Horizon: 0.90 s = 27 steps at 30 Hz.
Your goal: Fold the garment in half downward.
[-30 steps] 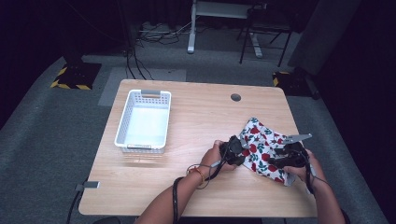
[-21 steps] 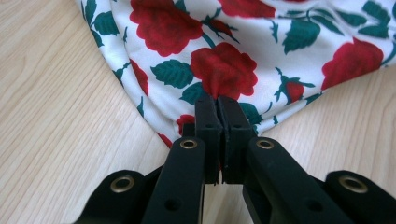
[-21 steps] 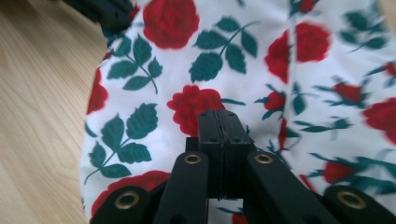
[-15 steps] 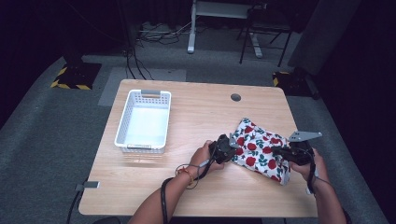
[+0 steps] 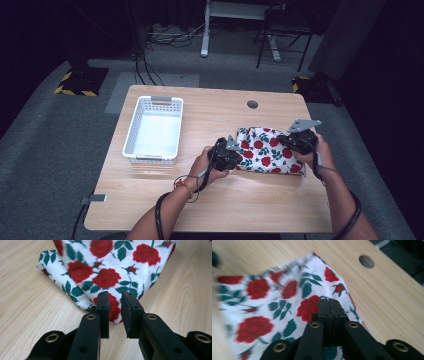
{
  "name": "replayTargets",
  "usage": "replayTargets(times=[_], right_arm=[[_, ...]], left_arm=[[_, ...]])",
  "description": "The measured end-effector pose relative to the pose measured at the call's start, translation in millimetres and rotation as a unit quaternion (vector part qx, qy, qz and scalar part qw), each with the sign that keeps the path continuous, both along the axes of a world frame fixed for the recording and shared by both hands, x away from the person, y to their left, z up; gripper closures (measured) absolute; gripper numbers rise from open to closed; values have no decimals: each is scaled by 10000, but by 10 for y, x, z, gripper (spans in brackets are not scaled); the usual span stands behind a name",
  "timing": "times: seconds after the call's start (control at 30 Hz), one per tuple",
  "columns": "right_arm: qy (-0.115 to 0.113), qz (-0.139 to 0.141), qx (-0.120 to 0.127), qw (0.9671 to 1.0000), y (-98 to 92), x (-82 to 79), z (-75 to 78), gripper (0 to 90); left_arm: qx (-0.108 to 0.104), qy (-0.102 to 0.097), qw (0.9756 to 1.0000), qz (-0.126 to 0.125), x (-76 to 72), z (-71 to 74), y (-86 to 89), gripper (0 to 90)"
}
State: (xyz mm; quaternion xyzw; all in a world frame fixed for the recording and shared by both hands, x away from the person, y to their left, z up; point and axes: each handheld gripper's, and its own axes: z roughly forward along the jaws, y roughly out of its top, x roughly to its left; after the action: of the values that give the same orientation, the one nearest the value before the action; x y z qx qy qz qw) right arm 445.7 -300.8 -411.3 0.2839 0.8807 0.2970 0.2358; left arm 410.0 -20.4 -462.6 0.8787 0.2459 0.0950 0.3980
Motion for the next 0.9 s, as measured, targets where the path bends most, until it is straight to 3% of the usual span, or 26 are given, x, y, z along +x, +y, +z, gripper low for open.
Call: replayTargets(times=[0.07,0.13,0.17,0.23,0.33,0.4,0.5,0.53,0.63,0.7,0.8,0.9], right_arm=[[38,-134,-289,9995,33,153,-116,853],[322,-268,-346,9985,20,328,-285,807],[349,-361,-416,9979,9,374,-342,772],[371,-642,-496,9960,-32,488,-464,605],[299,-657,-667,9952,-73,524,-524,582],[254,-683,-488,9961,-135,507,-507,543],[160,-742,44,9971,-299,396,-406,515],[184,-700,298,9969,-374,327,-374,505],[270,-508,575,9967,-484,161,-370,478],[388,-344,589,9969,-474,112,-415,461],[487,-123,294,9983,-373,108,-508,459],[598,48,309,9977,-304,172,-566,480]], left_arm=[[22,19,10000,42,11,-34,-26,717],[152,-11,9999,50,0,-63,-80,660],[180,-35,9998,19,-9,-73,-111,638],[199,-24,9998,-95,-33,-86,-195,602],[480,-152,9985,-230,-85,-134,-360,620],[571,-118,9980,-255,-88,-178,-406,626],[662,-5,9976,-184,-81,-264,-393,632],[671,11,9976,-159,-79,-282,-378,631],[640,123,9978,-98,-89,-343,-304,632],[552,157,9983,-49,-103,-359,-250,633],[512,158,9986,-18,-139,-366,-162,634],[472,196,9987,-40,-173,-376,-57,634]])
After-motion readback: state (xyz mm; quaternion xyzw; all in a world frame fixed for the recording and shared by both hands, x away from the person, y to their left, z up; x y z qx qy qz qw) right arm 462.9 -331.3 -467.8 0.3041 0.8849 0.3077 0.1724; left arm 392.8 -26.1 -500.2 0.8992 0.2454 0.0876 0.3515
